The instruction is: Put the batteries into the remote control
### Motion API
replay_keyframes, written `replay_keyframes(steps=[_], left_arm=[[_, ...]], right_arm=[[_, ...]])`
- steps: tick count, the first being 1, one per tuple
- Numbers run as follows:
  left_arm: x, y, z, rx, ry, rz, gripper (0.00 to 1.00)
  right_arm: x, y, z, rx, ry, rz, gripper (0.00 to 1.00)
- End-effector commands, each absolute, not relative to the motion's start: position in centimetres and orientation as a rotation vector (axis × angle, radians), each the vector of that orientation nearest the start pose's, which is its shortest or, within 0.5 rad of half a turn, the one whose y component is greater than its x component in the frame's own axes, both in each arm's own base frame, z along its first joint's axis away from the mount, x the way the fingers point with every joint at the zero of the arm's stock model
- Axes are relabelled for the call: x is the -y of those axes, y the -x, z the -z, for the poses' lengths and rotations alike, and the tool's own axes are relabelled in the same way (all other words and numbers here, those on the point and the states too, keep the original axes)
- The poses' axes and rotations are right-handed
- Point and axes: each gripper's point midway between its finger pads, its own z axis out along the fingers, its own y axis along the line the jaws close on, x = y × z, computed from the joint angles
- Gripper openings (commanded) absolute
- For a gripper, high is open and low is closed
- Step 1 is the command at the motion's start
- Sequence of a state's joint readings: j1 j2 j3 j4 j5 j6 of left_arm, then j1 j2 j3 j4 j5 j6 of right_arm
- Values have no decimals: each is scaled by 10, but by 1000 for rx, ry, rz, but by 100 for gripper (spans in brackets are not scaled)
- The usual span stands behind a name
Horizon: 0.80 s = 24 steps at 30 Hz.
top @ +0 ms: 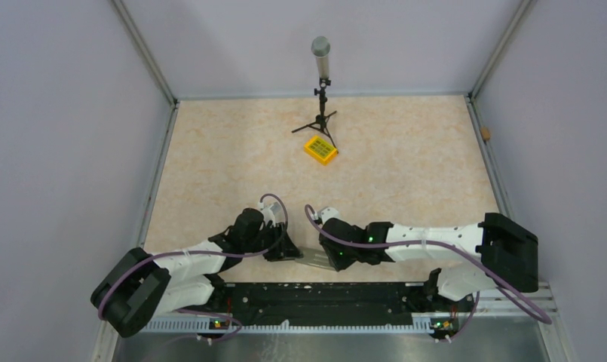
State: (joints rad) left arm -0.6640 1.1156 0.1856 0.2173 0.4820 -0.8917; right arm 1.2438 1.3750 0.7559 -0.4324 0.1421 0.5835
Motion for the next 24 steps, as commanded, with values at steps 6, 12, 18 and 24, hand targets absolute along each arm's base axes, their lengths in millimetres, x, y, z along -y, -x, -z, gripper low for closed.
replay_keyframes(steps=[6,12,18,24], left_arm=[[248,-130,-43,-2524,-43,1308,38],[248,-130,-43,-2523,-46,1310,38],[249,-130,-43,-2524,-46,1313,38],[249,-129,-43,-2523,-48,1312,38]], right_arm=[[-323,-104,-91,-2404,792,-627,22],[-323,-103,-89,-2406,796,-619,22],[-321,-104,-83,-2420,795,-597,22],[-321,-104,-78,-2428,795,-588,24]])
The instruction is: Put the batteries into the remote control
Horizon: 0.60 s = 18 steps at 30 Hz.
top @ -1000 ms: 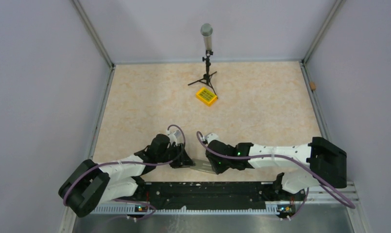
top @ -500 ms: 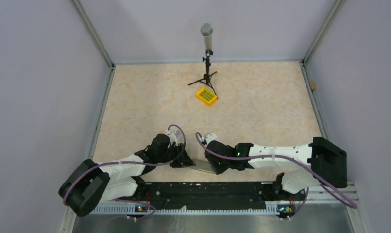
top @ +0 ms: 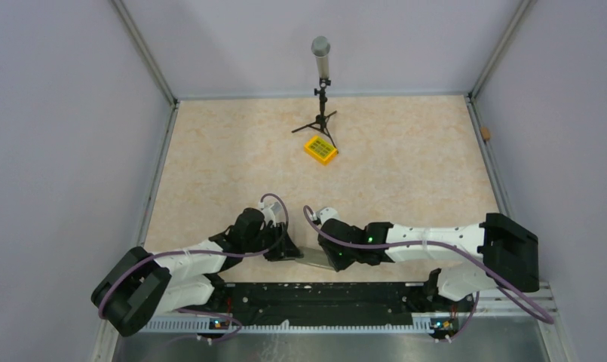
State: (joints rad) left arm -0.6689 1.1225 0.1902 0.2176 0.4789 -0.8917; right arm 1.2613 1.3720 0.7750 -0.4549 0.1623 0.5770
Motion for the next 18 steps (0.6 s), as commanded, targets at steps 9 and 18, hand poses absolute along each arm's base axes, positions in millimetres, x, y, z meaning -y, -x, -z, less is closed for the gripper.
replay_keyframes(steps=[9,18], left_arm=[[249,-129,-43,-2524,-53,1312,38],[250,-128,-42,-2526,-61,1313,37]], right_arm=[[-324,-106,-78,-2423,798,-582,26],[-327,-108,-89,-2390,801,-599,25]])
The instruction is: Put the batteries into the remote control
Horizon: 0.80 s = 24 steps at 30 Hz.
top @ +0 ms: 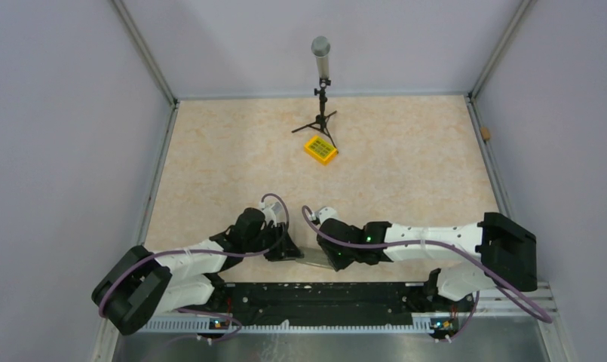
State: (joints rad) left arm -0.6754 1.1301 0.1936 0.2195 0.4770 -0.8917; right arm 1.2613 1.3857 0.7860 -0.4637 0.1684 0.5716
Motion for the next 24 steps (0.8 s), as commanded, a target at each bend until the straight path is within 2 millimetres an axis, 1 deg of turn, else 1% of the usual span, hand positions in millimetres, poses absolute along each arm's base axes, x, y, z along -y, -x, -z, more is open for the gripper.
replay_keyframes(steps=[1,8,20,24], left_arm=[[250,-128,-42,-2527,-61,1313,37],[251,-128,-42,-2529,-64,1315,37],[252,-128,-42,-2531,-70,1314,37],[252,-128,-43,-2530,-73,1315,37]], right_arm=[[-327,-108,-90,-2388,803,-600,25],[-329,-107,-90,-2381,817,-598,26],[-334,-107,-101,-2339,822,-611,26],[-334,-107,-101,-2338,829,-610,26]])
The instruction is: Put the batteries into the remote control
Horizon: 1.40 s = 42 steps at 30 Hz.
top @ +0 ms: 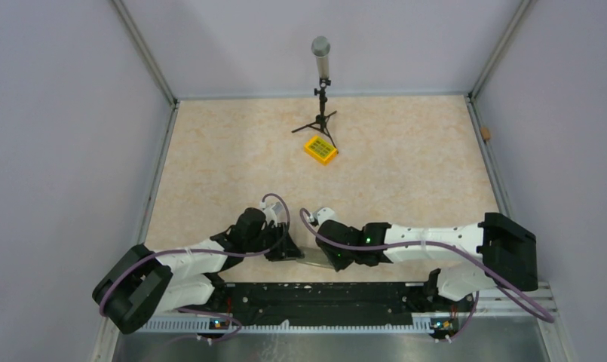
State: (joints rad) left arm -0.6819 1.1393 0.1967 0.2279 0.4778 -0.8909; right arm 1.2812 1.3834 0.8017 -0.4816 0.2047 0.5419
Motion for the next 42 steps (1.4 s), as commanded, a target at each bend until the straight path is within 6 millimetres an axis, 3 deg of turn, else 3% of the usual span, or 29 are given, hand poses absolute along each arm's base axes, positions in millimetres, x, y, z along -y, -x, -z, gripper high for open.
replay_keyframes(steps=[1,12,21,22,23,25,42], left_arm=[[252,-127,-43,-2531,-73,1315,37],[253,-128,-44,-2529,-79,1312,37],[253,-127,-43,-2532,-79,1311,37],[252,-127,-42,-2532,-79,1311,37],[252,-127,-42,-2533,-79,1311,37],[253,-127,-42,-2532,-80,1311,37],[253,-126,-41,-2535,-79,1313,37]], right_arm=[[-334,-107,-100,-2339,829,-608,26],[-339,-106,-107,-2318,836,-616,26],[-338,-102,-93,-2350,847,-605,25],[-338,-102,-112,-2307,822,-667,26],[-338,-101,-92,-2352,846,-614,26],[-338,-100,-84,-2367,853,-606,26],[-331,-98,-68,-2417,861,-549,31]])
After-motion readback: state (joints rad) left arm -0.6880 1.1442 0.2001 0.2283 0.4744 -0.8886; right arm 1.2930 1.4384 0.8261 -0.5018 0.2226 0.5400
